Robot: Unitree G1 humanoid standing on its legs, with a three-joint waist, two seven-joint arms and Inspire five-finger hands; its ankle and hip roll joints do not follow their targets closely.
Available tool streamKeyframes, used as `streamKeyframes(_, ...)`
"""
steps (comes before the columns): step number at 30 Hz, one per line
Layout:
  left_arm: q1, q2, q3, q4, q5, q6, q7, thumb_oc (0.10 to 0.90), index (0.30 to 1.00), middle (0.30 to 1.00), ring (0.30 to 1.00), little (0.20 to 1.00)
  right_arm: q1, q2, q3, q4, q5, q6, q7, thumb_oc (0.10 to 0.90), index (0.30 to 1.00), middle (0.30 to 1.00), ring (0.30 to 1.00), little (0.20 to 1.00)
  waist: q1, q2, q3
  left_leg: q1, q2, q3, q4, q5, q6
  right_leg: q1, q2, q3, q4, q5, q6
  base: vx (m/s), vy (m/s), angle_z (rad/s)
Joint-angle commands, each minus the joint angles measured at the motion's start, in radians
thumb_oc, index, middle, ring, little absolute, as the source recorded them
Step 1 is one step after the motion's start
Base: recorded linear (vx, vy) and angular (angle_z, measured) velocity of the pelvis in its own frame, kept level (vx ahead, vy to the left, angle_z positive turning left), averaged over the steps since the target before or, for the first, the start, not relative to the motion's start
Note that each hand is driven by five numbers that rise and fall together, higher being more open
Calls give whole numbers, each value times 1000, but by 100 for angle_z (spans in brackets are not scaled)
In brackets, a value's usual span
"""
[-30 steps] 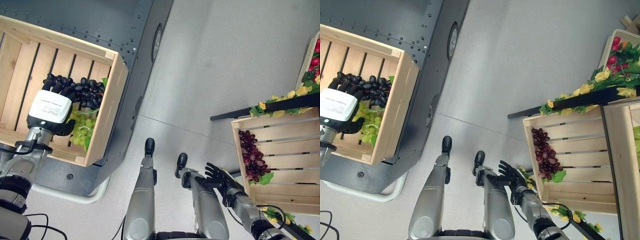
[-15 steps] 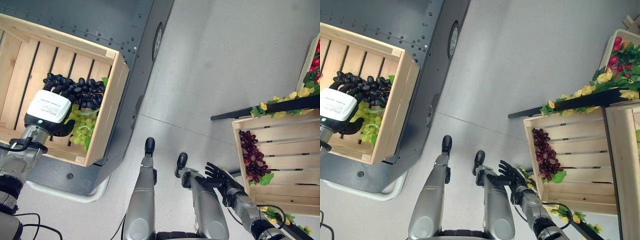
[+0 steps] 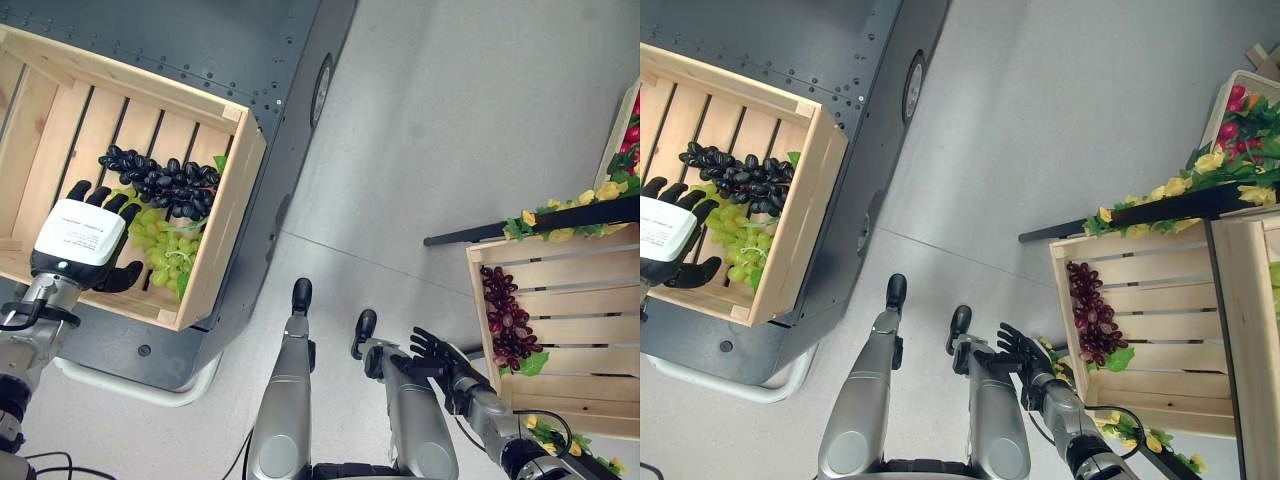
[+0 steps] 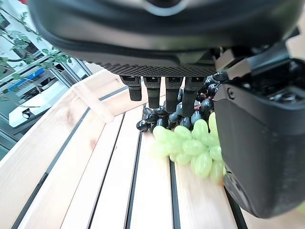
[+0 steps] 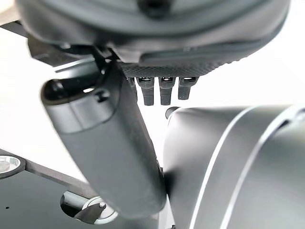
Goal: Pick up the fruits from the basket on one side to the basket on the other side
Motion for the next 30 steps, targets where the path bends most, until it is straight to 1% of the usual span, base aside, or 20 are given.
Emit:
streamKeyframes(1, -27, 28, 101, 19, 14, 3, 87, 800, 900, 900, 900, 900, 110, -79, -9, 11, -31, 8, -5, 800, 900, 900, 900, 900, -10, 57, -12, -5, -100, 79, 88, -127, 71, 32, 20, -34, -149, 141, 30, 0, 0, 0)
streamKeyframes(7, -45, 30, 74, 17, -2, -6, 64, 800, 900, 900, 900, 900, 109, -84, -8, 6, -39, 10, -3, 800, 900, 900, 900, 900, -16, 54, -12, -14, -99, 79, 86, -125, 74, 19, 25, -28, -148, 146, 30, 0, 0, 0)
streamKeyframes(14, -85, 17, 34, 10, -15, 52, 74, 800, 900, 900, 900, 900, 103, -83, -1, 9, -36, 6, 0, 800, 900, 900, 900, 900, -25, 43, -12, -27, -95, 82, 98, -130, 77, 6, 28, -20, -143, 151, 31, 0, 0, 0)
streamKeyframes(18, -113, 5, 21, 31, -20, 103, 97, 800, 900, 900, 900, 900, 97, -80, 6, 16, -33, 5, 2, 800, 900, 900, 900, 900, -29, 34, -12, -20, -95, 84, 95, -133, 82, 9, 30, -13, -151, 158, 34, 0, 0, 0)
streamKeyframes(21, -134, 0, 14, 39, -15, 109, 94, 800, 900, 900, 900, 900, 95, -78, 10, 12, -33, 7, 1, 800, 900, 900, 900, 900, -33, 30, -12, -25, -96, 84, 99, -133, 81, 5, 31, -9, -155, 165, 37, 0, 0, 0)
streamKeyframes(23, -154, -7, -1, 42, -10, 100, 57, 800, 900, 900, 900, 900, 92, -77, 16, -3, -26, 13, -7, 800, 900, 900, 900, 900, -38, 24, -12, -25, -95, 88, 95, -134, 85, 1, 32, -4, -161, 173, 39, 0, 0, 0)
streamKeyframes(24, -154, -7, -2, 42, -10, 100, 57, 800, 900, 900, 900, 900, 93, -77, 16, -3, -26, 13, -7, 800, 900, 900, 900, 900, -38, 24, -12, -25, -95, 88, 95, -134, 85, 1, 32, -4, -161, 173, 39, -20, 38, -1)
streamKeyframes(25, -165, -12, -18, 49, -18, 81, 11, 800, 900, 900, 900, 900, 93, -79, 19, -4, -27, 8, -8, 800, 900, 900, 900, 900, -41, 24, -12, -25, -96, 93, 101, -141, 87, -1, 32, 0, -160, 173, 41, -11, 35, -1)
streamKeyframes(26, -168, -14, -24, 49, -26, 76, -6, 800, 900, 900, 900, 900, 92, -79, 19, -6, -28, 10, -10, 800, 900, 900, 900, 900, -42, 24, -12, -24, -96, 93, 101, -141, 88, -1, 33, 2, -160, 174, 41, -14, 50, -3)
streamKeyframes(27, -174, -18, -35, 47, -33, 51, -65, 800, 900, 900, 900, 900, 91, -80, 20, -8, -33, 12, -13, 800, 900, 900, 900, 900, -44, 24, -12, -24, -97, 92, 101, -142, 89, -2, 33, 4, -160, 175, 42, -11, 26, -4)
streamKeyframes(28, -177, -18, -37, 47, -31, 44, -84, 800, 900, 900, 900, 900, 89, -80, 20, -8, -34, 12, -13, 800, 900, 900, 900, 900, -44, 24, -12, -27, -97, 91, 100, -140, 89, -5, 32, 4, -160, 177, 42, -7, 30, -6)
streamKeyframes(29, -167, -25, -48, 22, -29, 50, -140, 800, 900, 900, 900, 900, 89, -84, 16, -18, -35, 20, -15, 800, 900, 900, 900, 900, -46, 26, -12, -24, -98, 90, 90, -133, 88, -4, 33, 8, -169, 185, 45, -4, 16, -4)
streamKeyframes(30, -165, -26, -49, 19, -31, 52, -146, 800, 900, 900, 900, 900, 88, -84, 16, -19, -34, 21, -16, 800, 900, 900, 900, 900, -46, 26, -12, -24, -98, 90, 88, -132, 88, -4, 33, 8, -171, 186, 45, -4, 37, -4)
